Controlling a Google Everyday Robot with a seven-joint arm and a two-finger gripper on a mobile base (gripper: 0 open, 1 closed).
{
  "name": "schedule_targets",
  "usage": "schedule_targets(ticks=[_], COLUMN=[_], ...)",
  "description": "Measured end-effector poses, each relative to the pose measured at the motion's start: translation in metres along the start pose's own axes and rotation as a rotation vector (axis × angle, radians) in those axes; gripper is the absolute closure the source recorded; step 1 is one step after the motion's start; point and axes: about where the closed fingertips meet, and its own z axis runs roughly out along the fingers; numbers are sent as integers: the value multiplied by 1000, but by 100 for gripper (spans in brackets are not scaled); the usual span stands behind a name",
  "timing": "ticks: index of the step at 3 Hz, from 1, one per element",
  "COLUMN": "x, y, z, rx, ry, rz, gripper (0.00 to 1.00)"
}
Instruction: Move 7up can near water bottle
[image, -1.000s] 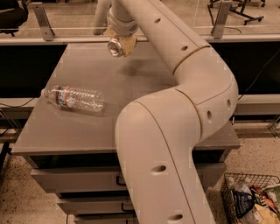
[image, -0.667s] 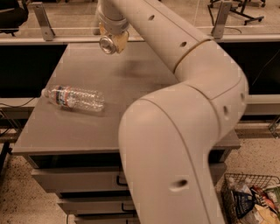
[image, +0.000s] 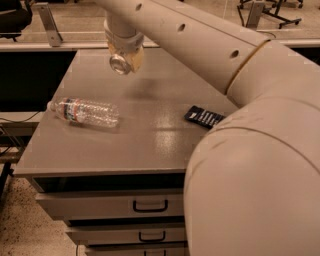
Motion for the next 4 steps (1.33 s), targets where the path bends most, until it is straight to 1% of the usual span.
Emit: schedule_targets(ticks=[1, 2, 3, 4], x=[-27, -41, -61, -67], y=[52, 72, 76, 75], z=[32, 42, 42, 41], rx=[-129, -185, -205, -208], ry=[-49, -87, -137, -149], rz=[1, 8, -2, -6], gripper=[100, 100, 100, 100])
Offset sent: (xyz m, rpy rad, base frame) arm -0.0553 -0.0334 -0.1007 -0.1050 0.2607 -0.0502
